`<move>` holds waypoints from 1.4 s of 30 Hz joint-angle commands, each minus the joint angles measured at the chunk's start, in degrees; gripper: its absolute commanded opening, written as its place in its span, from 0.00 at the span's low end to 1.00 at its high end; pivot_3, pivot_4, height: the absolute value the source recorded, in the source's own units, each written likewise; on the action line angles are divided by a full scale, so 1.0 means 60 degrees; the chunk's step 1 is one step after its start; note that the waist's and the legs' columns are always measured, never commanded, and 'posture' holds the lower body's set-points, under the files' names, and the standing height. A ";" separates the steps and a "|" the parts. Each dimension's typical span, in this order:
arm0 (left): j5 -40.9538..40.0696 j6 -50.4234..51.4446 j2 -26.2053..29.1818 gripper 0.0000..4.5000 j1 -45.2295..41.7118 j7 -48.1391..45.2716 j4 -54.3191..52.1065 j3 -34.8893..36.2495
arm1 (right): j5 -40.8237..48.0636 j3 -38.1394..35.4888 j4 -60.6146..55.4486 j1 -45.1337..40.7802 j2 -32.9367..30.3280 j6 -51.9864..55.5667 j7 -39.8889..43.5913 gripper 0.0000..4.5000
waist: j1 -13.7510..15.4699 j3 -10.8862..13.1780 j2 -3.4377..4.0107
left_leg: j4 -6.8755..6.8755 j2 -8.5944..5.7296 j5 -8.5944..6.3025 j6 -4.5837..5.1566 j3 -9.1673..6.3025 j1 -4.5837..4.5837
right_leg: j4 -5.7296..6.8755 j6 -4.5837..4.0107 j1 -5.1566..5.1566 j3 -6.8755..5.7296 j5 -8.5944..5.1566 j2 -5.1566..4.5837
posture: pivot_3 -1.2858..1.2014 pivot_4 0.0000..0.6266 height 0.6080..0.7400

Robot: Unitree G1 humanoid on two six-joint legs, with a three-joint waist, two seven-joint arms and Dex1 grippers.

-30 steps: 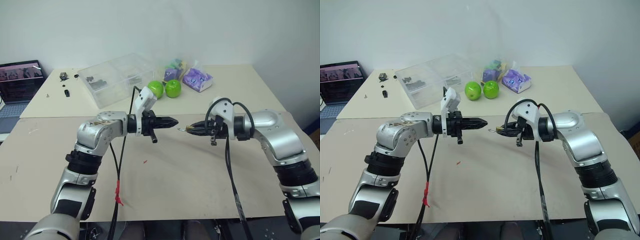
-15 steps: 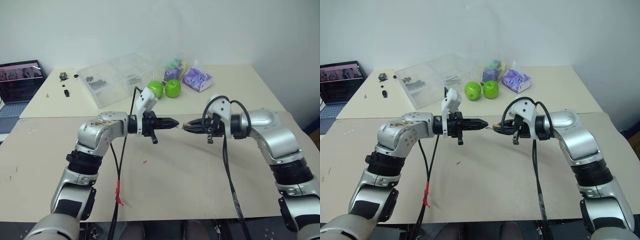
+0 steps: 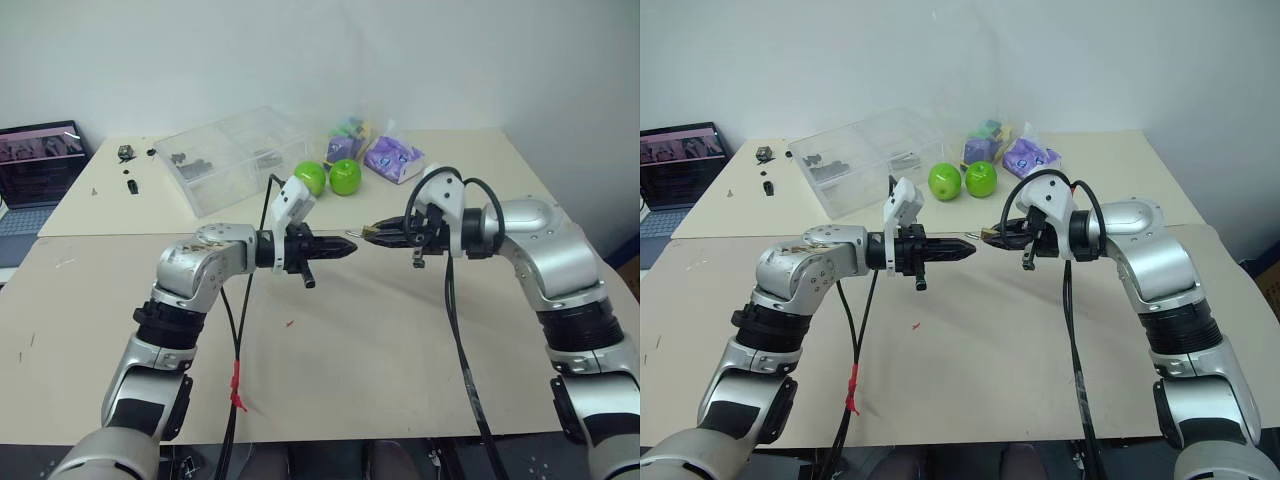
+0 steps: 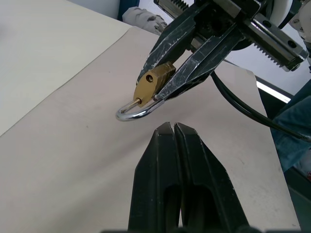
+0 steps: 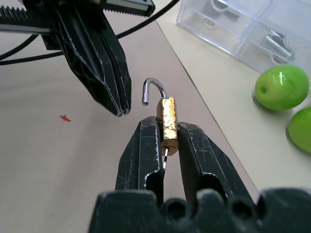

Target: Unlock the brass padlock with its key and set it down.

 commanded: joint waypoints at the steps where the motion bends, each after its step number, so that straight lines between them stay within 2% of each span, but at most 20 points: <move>1: -0.0052 -0.0170 -0.0038 0.02 -0.0227 -0.0065 -0.0109 0.0109 | -0.0097 -0.0171 -0.0288 0.0076 -0.0142 -0.0370 0.0077 0.04 | 0.0004 0.0000 0.0000 | 0.0000 0.0000 0.0000 0.0000 0.0000 -0.0001 | 0.0000 0.0000 0.0000 0.0000 0.0000 0.0000 | 0.52 0.24 1.00; 11: -0.0057 -0.0117 -0.0045 0.02 -0.0251 -0.0066 -0.0125 0.0118 | -0.0282 -0.0081 -0.0494 0.0524 -0.0282 -0.0415 0.0292 0.04 | -0.0042 0.0000 0.0000 | 0.0000 0.0000 0.0000 0.0000 0.0001 0.0002 | 0.0001 0.0000 0.0000 0.0001 0.0000 0.0000 | 0.52 0.24 1.00; 25: -0.0028 -0.0184 -0.0094 0.02 -0.0232 -0.0105 -0.0088 0.0068 | 0.0538 -0.0400 -0.1755 0.0193 -0.0124 0.0917 -0.0027 0.04 | -0.0060 0.0000 0.0000 | 0.0001 0.0000 -0.0003 0.0004 -0.0001 0.0000 | 0.0002 0.0000 0.0000 0.0000 0.0000 0.0000 | 0.52 0.24 1.00; 42: -0.0011 -0.0172 -0.0117 0.02 -0.0101 -0.0073 -0.0170 0.0113 | -0.0003 -0.0391 -0.0125 -0.0697 -0.0135 0.0030 -0.0102 0.04 | -0.0171 -0.0001 0.0001 | -0.0002 0.0000 -0.0002 0.0003 -0.0002 0.0000 | 0.0002 0.0000 -0.0001 0.0000 0.0000 0.0000 | 0.52 0.24 1.00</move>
